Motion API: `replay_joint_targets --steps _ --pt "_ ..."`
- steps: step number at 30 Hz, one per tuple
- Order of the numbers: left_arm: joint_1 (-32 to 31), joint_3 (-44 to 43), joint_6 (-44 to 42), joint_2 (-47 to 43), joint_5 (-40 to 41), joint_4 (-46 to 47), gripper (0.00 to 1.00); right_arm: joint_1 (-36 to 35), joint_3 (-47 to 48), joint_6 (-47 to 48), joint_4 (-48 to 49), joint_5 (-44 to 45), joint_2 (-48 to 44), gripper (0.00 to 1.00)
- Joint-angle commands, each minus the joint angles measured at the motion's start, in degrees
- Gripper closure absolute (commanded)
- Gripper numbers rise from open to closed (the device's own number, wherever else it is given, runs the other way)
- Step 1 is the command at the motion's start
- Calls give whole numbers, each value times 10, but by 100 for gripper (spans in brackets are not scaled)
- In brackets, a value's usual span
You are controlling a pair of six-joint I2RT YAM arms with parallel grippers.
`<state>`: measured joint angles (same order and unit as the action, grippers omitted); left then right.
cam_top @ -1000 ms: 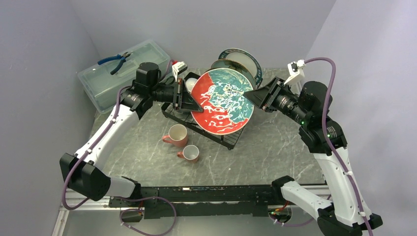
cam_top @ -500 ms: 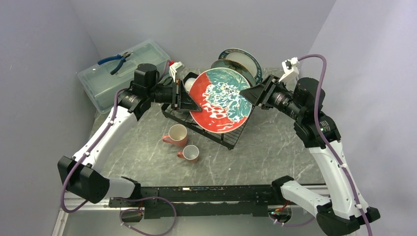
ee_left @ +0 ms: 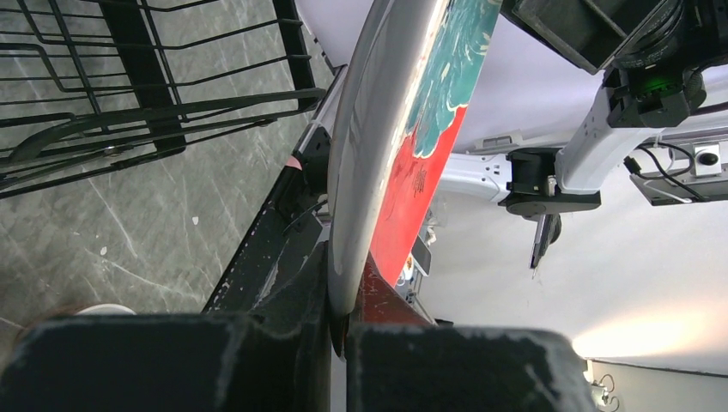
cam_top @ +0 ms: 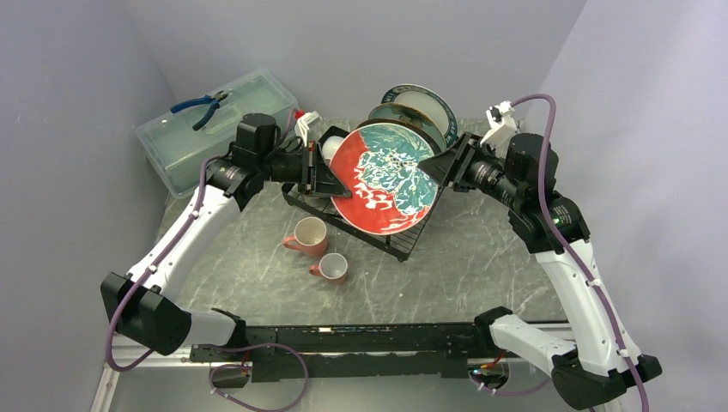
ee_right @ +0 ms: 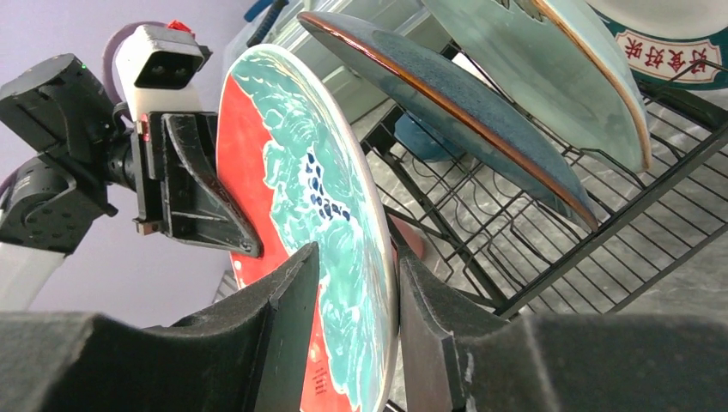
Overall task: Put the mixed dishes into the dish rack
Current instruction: Insert the plate into the dish rack.
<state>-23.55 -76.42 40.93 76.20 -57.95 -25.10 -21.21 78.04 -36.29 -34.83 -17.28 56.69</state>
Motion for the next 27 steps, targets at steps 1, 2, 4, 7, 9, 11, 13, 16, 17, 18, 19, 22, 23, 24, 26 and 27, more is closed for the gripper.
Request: replay_joint_targets --steps 1,2,4,7,9,11,13,16,17,18,19,22,23,24,26,27 --pt "1 -37 -8 -42 -27 50 100 -2 -4 25 -6 19 -5 59" --pt "0 -36 -7 -42 -27 51 100 -2 -6 26 -7 20 -6 59" --pt "1 -37 -5 -44 -27 51 100 -2 -11 26 -9 19 -8 59" --pt "1 -36 0 -46 -28 58 100 -2 -23 26 -5 15 -10 59" --pt "2 -34 6 -47 -33 65 100 -1 -33 21 5 5 -10 58" --pt "2 -31 10 -49 -35 70 100 -1 -44 15 19 -7 -11 58" --pt "2 -30 12 -51 -38 74 100 -1 -52 8 33 -21 -8 58" --pt "1 -30 10 -51 -38 71 100 -1 -63 -6 60 -46 -6 60" --pt "1 -30 8 -51 -38 69 100 -1 -65 -9 69 -52 -7 63" --pt "2 -30 7 -51 -38 68 100 -1 -67 -11 75 -55 -9 66" --pt "2 -30 6 -51 -38 67 100 -1 -69 -13 81 -59 -11 69" --pt "1 -26 5 -51 -40 68 100 -1 -80 -24 106 -81 -15 76" --pt "2 -24 6 -51 -40 69 100 -1 -82 -26 109 -85 -16 79" --pt "2 -23 7 -51 -41 71 100 -1 -84 -30 114 -90 -16 82" --pt "2 -20 8 -49 -41 75 100 -1 -87 -36 124 -98 -19 90" --pt "2 -19 8 -48 -42 77 100 -1 -88 -38 129 -103 -20 97"
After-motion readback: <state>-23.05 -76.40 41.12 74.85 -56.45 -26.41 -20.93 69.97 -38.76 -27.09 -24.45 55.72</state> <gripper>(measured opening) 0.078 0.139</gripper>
